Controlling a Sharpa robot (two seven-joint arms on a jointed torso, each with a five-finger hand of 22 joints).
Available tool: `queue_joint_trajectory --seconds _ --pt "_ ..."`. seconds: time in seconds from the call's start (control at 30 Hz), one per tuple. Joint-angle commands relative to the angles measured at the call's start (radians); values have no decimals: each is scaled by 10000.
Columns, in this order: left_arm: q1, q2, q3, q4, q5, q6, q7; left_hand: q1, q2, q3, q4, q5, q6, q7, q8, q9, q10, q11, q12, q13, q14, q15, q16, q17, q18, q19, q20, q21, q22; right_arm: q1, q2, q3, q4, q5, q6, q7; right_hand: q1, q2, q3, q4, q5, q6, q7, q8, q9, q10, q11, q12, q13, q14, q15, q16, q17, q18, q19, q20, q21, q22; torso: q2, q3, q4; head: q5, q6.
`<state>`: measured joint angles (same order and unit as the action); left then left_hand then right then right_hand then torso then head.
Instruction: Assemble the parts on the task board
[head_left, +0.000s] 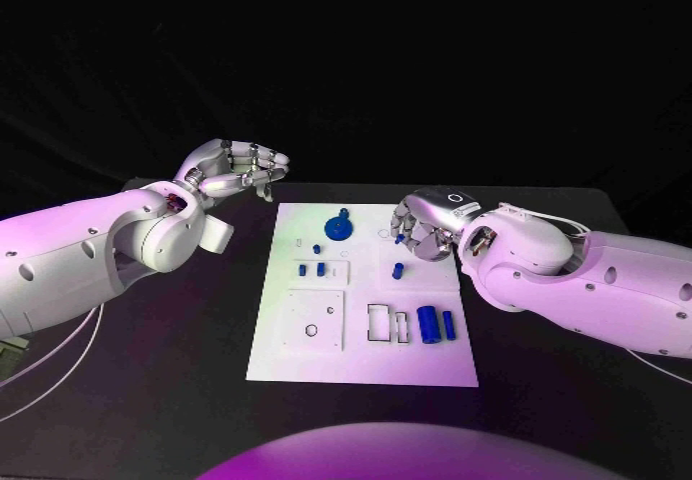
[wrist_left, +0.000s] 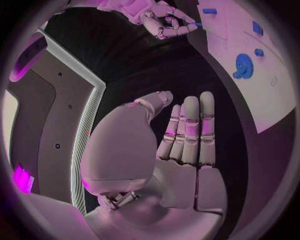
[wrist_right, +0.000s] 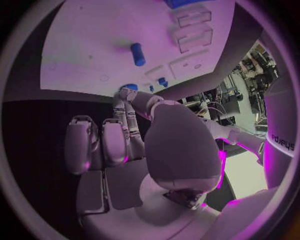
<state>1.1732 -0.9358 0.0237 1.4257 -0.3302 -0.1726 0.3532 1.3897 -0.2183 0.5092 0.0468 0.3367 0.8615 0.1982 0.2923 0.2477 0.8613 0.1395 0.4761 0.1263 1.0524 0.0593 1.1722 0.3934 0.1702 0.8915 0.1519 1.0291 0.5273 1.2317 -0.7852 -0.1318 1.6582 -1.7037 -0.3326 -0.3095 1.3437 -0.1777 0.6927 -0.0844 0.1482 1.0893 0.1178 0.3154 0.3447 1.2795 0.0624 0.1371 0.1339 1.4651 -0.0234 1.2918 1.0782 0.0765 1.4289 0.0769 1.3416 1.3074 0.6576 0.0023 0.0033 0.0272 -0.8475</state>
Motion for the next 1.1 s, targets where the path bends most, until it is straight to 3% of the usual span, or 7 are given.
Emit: queue_joint_trajectory --seconds 0.03,0.23,0.33,0.4,0.57,0.87,1.1 --pt "8 51 9 -3 14 106 36 76 -4 -3 -69 36 -58 -5 28 -13 -48 -6 55 -16 -71 -8 2 -16 146 -30 -7 -40 -12 35 139 5 308 145 -25 -61 -118 -17 41 -40 -81 76 17 33 16 202 -155 50 16 202 -59 30 -11 -183 62 3 81 1101 -13 -17 24 77 -4" --pt "7 99 9 -28 14 121 33 78 -6 -5 -75 36 -67 -1 27 -15 -69 -1 56 -19 -77 -4 2 -18 145 -32 -5 -38 -11 2 714 -4 621 257 96 31 -120 -13 46 -43 -86 74 18 33 18 200 -155 48 20 196 -60 11 -48 -177 47 3 56 1085 -15 -12 5 285 -18" --pt "7 124 8 -26 14 129 25 78 -6 -5 -75 36 -67 -1 27 -15 -69 -1 56 -19 -77 -4 2 -18 145 -32 -5 -38 -11 -103 989 -28 653 274 118 104 -120 -10 50 -45 -87 72 19 32 19 198 -154 46 21 192 -60 -1 -70 -170 32 2 33 1070 -21 -31 16 384 -38" --pt "7 137 8 -24 14 123 14 78 -6 -5 -75 36 -67 -1 27 -15 -69 -1 56 -19 -77 -4 2 -18 145 -32 -5 -38 -11 -178 1132 -54 632 280 142 145 -120 -6 55 -47 -88 67 20 30 19 194 -153 43 23 193 -60 5 -62 -172 37 2 41 1076 -6 -24 15 510 -42" --pt "7 161 8 -13 14 119 -17 78 -6 -5 -75 36 -67 -1 27 -15 -69 -1 56 -19 -77 -4 2 -18 145 -32 -5 -38 -11 -462 1391 -113 541 297 199 233 -123 3 65 -51 -92 58 23 27 21 187 -150 38 26 191 -60 3 -70 -170 30 1 31 1070 -1 -25 20 620 -96" --pt "10 202 7 26 22 79 -3 69 -1 -13 -76 37 -79 9 28 -17 -99 8 67 -22 -86 5 6 -21 143 -37 1 -36 -10 -1075 1792 -173 304 297 229 353 -129 10 73 -54 -92 47 28 23 23 178 -146 32 30 187 -58 -6 -89 -166 21 1 17 1062 26 -14 6 942 -210" --pt "12 234 7 50 23 87 -7 65 7 -14 -73 39 -81 11 30 -18 -103 10 74 -22 -87 7 9 -22 142 -38 4 -36 -10 -1333 2001 -202 68 235 222 373 -131 16 79 -57 -92 41 31 21 24 174 -144 28 33 186 -57 -6 -93 -160 8 1 -3 1049 24 -16 23 1078 -251"
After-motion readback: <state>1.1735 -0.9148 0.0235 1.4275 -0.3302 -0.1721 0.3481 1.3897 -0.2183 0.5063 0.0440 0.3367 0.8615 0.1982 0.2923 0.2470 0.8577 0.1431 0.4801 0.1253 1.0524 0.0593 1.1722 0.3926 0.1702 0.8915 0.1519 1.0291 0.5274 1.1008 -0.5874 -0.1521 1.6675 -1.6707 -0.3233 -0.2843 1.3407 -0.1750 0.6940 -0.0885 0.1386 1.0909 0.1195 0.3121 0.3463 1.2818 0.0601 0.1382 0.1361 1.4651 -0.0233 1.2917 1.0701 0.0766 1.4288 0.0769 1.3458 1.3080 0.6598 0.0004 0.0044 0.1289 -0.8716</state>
